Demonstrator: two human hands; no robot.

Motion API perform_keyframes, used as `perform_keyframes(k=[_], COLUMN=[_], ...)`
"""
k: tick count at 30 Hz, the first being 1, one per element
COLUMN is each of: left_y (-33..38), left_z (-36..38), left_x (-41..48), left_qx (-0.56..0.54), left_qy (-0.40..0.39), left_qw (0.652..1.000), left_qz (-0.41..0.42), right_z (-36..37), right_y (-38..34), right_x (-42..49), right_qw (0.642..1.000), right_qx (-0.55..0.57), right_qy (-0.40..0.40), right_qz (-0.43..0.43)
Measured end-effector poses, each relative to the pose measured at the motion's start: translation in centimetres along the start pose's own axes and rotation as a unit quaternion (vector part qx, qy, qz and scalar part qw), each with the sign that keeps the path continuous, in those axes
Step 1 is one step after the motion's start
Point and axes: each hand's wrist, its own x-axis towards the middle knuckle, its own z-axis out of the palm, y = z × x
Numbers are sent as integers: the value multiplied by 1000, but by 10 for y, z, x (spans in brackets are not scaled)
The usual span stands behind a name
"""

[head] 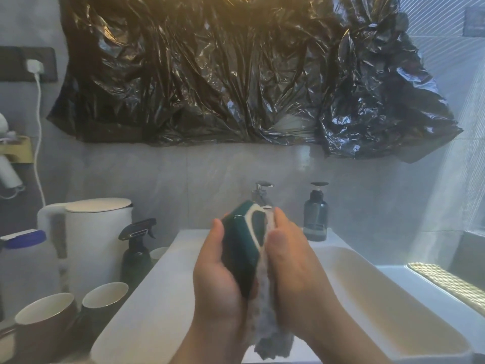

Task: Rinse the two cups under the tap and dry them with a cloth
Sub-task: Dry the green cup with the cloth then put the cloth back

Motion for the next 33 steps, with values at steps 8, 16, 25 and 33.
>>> perform_keyframes(k=[8,16,25,33], left_y=[-4,-16,-7,-11], left_z=[-9,-16,-9,-19], left_x=[5,-4,-4,-4], left_qx=[38,200,167,312], left_qy=[27,-97,-86,-168], left_qw=[999,964,971,914], left_qz=[4,143,148,199], right_z=[3,-11,5,-5], right_y=[-17,-36,-15,-16], right_x=[-13,-18,-9,-4], right_qw=[999,981,988,954], right_qx=[-24,107,105,283], right_qy=[-4,-144,-74,-47], right_qz=[28,69,82,89])
